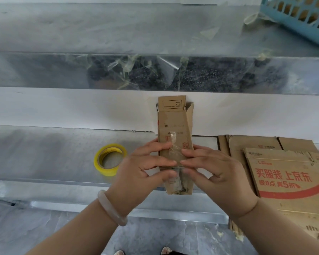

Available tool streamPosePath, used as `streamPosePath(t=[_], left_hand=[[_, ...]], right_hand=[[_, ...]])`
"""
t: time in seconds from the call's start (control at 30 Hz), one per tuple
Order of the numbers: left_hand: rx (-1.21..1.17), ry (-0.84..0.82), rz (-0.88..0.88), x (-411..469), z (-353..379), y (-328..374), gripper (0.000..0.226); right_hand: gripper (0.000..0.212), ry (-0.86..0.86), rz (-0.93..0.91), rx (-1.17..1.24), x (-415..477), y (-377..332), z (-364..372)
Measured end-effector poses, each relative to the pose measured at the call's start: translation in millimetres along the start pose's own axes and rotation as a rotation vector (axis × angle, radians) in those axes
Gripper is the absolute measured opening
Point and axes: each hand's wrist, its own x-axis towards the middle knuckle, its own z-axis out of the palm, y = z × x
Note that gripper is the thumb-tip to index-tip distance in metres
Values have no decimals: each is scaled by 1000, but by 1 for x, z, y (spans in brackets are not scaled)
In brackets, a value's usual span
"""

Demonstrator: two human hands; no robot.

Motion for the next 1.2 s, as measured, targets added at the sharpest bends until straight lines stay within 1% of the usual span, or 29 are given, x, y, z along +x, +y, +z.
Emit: streamPosePath(t=[0.07,0.13,0.3,0.37,0.47,0.53,0.6,0.63,0.73,0.77,0.83,0.9,0.93,1.0,1.03,1.1,1.2], left_hand=[[55,56,52,-1,11,2,15],[97,52,97,0,12,1,12],[229,-99,209,5,-4,-9,17],[250,-154,238,6,-9,-11,21],[280,-241,270,6,-13,-12,28],[297,-266,265,5,-16,-12,31],[342,-237,253,3,-17,-6,30],[409,-209,255,2,-17,-2,32],[728,-156,235,0,-10,8,54],[760,-140,219,1,-7,8,54],[677,-83,173,-1,-3,8,47],[498,-1,98,-4,-6,8,43],[410,60,60,-6,-7,10,42],[252,180,-41,-12,-10,16,40],[179,217,-106,-15,-11,19,40],[57,261,-215,-23,-12,20,40],[-120,308,-310,-36,-12,17,40]], right_hand=[[18,54,30,-10,2,-3,4],[16,45,2,-10,4,-1,1],[16,-62,-151,-65,9,9,-14],[17,-87,-178,-56,5,13,-16],[24,-117,-190,-35,-1,18,-19],[30,-116,-153,-29,-5,18,-18],[44,-129,-39,-6,-11,15,-16],[51,-158,37,16,-15,12,-15],[70,-345,192,23,-29,3,-10],[78,-413,226,-4,-33,2,-8],[88,-493,330,-48,-41,-1,-7],[92,-478,483,-59,-51,-2,-7],[94,-445,574,-24,-56,-2,-9],[96,-352,738,162,-59,-8,-15],[96,-309,791,264,-58,-14,-17],[97,-198,843,408,-56,-24,-18],[85,35,834,564,-55,-31,-21]])
